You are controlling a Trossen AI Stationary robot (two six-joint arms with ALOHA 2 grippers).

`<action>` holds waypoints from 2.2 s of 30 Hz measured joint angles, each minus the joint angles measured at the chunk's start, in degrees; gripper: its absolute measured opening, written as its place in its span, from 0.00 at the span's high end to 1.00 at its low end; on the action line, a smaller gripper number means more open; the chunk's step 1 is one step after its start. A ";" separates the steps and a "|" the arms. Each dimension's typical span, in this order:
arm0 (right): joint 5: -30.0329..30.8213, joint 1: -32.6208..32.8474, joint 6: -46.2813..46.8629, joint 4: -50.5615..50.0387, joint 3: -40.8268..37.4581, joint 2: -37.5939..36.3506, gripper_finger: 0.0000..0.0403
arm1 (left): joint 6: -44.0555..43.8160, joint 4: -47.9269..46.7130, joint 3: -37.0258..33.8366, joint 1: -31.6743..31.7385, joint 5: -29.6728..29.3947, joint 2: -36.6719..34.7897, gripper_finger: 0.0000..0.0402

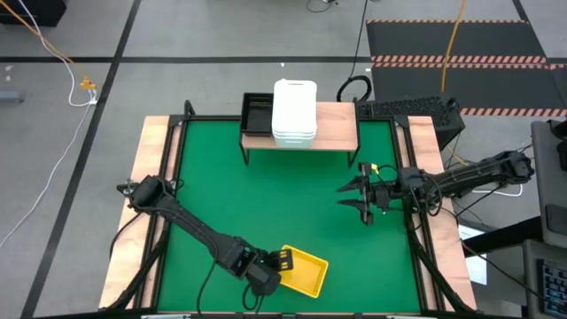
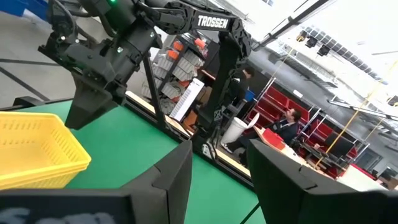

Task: Stack baskets on shelf by color
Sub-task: Put the stacked yellow bins on the shelf

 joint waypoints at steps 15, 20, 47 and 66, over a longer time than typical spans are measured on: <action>-0.04 0.02 0.02 0.02 0.00 0.00 0.63 | 5.63 3.54 -0.79 2.50 3.12 0.04 0.70; -0.13 0.02 0.02 0.06 0.00 -0.02 0.63 | 7.25 7.33 -0.76 2.59 6.21 3.79 0.70; -0.13 0.02 2.10 0.04 0.02 -0.02 0.63 | -69.84 -16.02 19.94 5.57 -14.05 5.55 0.70; 0.00 0.04 6.36 5.20 0.04 -0.04 0.63 | -111.99 -18.51 9.01 5.83 8.43 5.57 0.70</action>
